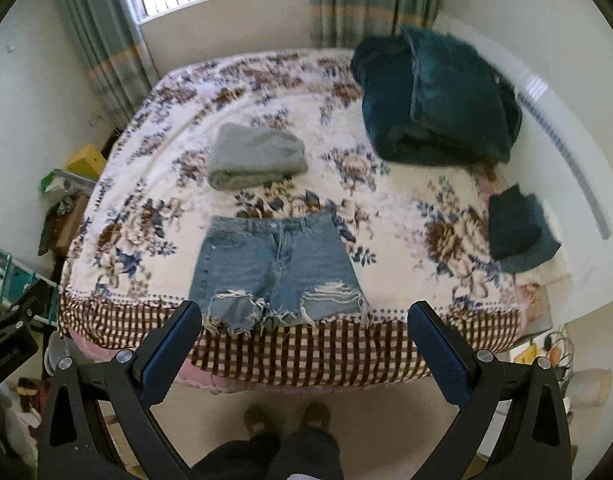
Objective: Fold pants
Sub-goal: 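Lower both grippers onto the frayed leg hems of the denim shorts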
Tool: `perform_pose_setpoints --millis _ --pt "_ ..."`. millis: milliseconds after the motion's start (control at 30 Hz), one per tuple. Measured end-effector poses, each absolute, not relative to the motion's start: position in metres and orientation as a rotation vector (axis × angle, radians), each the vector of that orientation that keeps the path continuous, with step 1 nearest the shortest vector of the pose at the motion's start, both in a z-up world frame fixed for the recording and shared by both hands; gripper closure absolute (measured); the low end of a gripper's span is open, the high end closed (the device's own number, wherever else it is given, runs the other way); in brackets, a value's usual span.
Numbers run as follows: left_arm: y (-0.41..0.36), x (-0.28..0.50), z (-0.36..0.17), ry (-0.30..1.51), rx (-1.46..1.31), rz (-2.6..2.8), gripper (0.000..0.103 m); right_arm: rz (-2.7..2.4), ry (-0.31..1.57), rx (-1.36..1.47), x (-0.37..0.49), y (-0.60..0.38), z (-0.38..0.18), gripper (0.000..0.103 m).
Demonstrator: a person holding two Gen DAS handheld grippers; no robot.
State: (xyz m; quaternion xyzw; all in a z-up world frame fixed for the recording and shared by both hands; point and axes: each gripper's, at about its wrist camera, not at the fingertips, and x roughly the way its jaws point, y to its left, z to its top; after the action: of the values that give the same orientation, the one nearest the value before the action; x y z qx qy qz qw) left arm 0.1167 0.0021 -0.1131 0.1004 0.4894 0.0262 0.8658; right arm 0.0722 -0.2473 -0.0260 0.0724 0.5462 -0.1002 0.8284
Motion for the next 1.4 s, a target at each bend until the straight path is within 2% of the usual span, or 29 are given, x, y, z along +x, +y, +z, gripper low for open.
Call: perform_pose_setpoints --millis 200,367,433,467,667,767,933,1033,1100,1167,1200,1233,1267,1300,1367,1400 --pt "-0.054 0.175 -0.202 1.137 0.242 0.095 0.0 -0.166 1.3 0.261 0.148 -0.325 -0.134 0.0" --pt "-0.114 0.209 -0.292 1.257 0.164 0.139 0.0 -0.092 1.398 0.295 0.226 -0.405 -0.225 0.0" --pt "-0.139 0.217 -0.325 1.297 0.131 0.145 0.0 -0.036 1.445 0.301 0.263 -0.439 -0.266 0.004" --pt "-0.153 0.22 -0.345 1.319 0.111 0.149 0.0 -0.022 1.467 0.294 0.276 -0.451 -0.28 0.01" --pt "-0.247 0.225 -0.482 1.482 0.015 0.102 0.0 0.047 1.591 0.198 0.34 -0.503 -0.381 0.01" --pt "-0.284 0.224 -0.531 1.533 0.024 0.078 0.0 0.067 1.664 0.184 0.359 -0.517 -0.434 0.01" --pt "-0.313 0.22 -0.581 1.592 0.038 0.119 0.0 0.098 1.722 0.187 0.371 -0.516 -0.488 0.01" --pt "-0.307 0.221 -0.582 1.576 -0.002 0.153 0.0 0.158 1.745 0.216 0.388 -0.505 -0.514 0.01" --pt "-0.299 0.222 -0.574 1.533 -0.039 0.168 0.007 0.2 1.757 0.233 0.398 -0.491 -0.527 0.01" --pt "-0.288 0.221 -0.56 1.5 -0.059 0.192 0.042 0.245 1.782 0.241 0.412 -0.475 -0.545 0.01" --pt "-0.28 0.221 -0.552 1.495 -0.089 0.196 0.049 0.259 1.792 0.247 0.418 -0.468 -0.553 0.01" --pt "-0.275 0.22 -0.547 1.491 -0.107 0.197 0.064 0.275 1.804 0.259 0.423 -0.463 -0.561 0.01" --pt "-0.27 0.219 -0.541 1.486 -0.12 0.199 0.084 0.29 1.826 0.277 0.429 -0.454 -0.574 0.01" --pt "-0.265 0.218 -0.536 1.484 -0.116 0.209 0.092 0.285 1.834 0.28 0.434 -0.451 -0.581 0.01" --pt "-0.251 0.216 -0.522 1.476 -0.154 0.199 0.097 0.278 1.846 0.295 0.441 -0.443 -0.595 0.011" --pt "-0.246 0.216 -0.516 1.476 -0.16 0.199 0.098 0.279 1.844 0.307 0.443 -0.439 -0.599 0.021"
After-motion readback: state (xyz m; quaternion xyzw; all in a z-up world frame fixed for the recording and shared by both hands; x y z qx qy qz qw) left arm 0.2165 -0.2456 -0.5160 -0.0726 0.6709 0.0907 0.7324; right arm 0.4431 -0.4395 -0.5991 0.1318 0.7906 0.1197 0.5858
